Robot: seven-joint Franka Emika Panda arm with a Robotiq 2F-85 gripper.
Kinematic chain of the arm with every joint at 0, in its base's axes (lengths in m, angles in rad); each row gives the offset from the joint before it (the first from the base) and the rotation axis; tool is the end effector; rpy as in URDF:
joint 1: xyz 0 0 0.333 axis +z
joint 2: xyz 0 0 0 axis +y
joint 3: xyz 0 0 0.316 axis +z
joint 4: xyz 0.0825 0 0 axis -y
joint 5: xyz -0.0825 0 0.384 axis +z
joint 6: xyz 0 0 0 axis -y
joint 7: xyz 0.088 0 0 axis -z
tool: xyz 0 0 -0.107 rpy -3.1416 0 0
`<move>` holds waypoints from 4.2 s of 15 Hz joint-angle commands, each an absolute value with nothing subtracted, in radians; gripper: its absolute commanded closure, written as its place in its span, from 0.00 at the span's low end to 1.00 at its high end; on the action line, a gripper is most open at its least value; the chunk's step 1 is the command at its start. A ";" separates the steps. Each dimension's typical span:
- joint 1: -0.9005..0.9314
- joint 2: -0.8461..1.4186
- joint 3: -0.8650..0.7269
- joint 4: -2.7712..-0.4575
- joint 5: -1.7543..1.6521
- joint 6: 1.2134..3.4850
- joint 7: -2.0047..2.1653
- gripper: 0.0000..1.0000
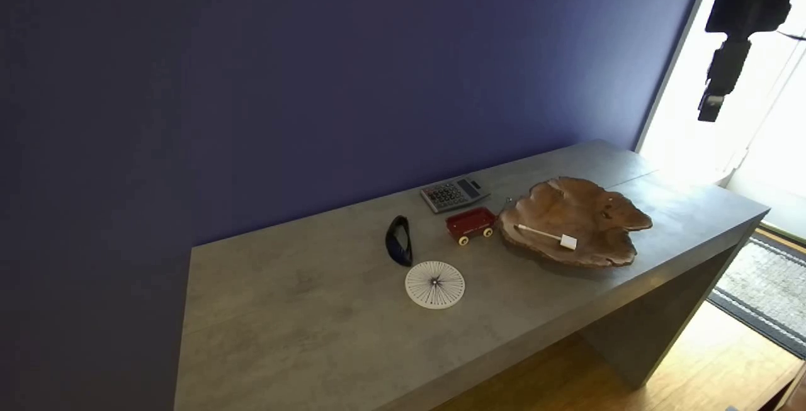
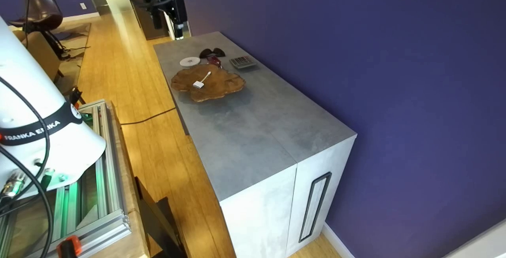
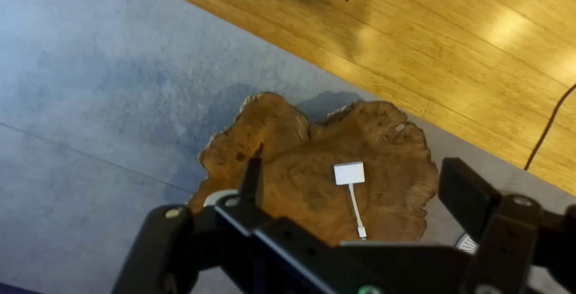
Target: Remove the white cable from the wooden plate and put it on the table
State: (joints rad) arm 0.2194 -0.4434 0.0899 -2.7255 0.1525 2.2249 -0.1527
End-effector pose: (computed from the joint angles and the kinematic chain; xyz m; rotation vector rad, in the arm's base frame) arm 0.3477 0.1136 0.3533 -3.0164 -0.5425 0.0958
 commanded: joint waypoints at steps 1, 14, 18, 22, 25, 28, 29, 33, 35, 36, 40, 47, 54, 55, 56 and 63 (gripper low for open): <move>0.257 -0.198 0.147 -2.674 0.157 2.451 -0.149 0.00; 0.274 0.067 0.226 -2.651 0.166 2.708 -0.110 0.00; 0.270 0.196 0.251 -2.637 0.164 2.909 -0.077 0.00; 0.334 0.317 0.183 -2.606 0.012 3.052 0.050 0.05; 0.444 0.394 0.079 -2.548 -0.015 3.080 0.093 0.37; 0.499 0.453 0.037 -2.483 -0.044 3.070 0.141 0.53; 0.523 0.474 0.017 -2.461 -0.048 3.068 0.152 0.53; 0.569 0.543 -0.029 -2.386 -0.039 3.063 0.181 0.77; 0.585 0.565 -0.052 -2.363 -0.034 3.063 0.192 0.86; 0.587 0.571 -0.058 -2.355 -0.030 3.061 0.197 0.91; 0.574 0.553 -0.055 -2.356 -0.027 3.042 0.196 1.00; 0.764 0.273 -0.312 -2.507 -0.151 3.013 0.283 0.99; 0.762 0.334 -0.395 -2.436 -0.254 3.039 0.362 0.99; 0.773 0.356 -0.443 -2.420 -0.258 3.034 0.404 0.99; 0.804 0.371 -0.537 -2.412 -0.298 3.046 0.446 0.99; 0.728 0.316 -0.708 -2.444 -0.253 2.939 0.385 0.99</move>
State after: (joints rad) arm 0.7917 0.3767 -0.7458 -2.4098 -0.2728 2.9979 0.4411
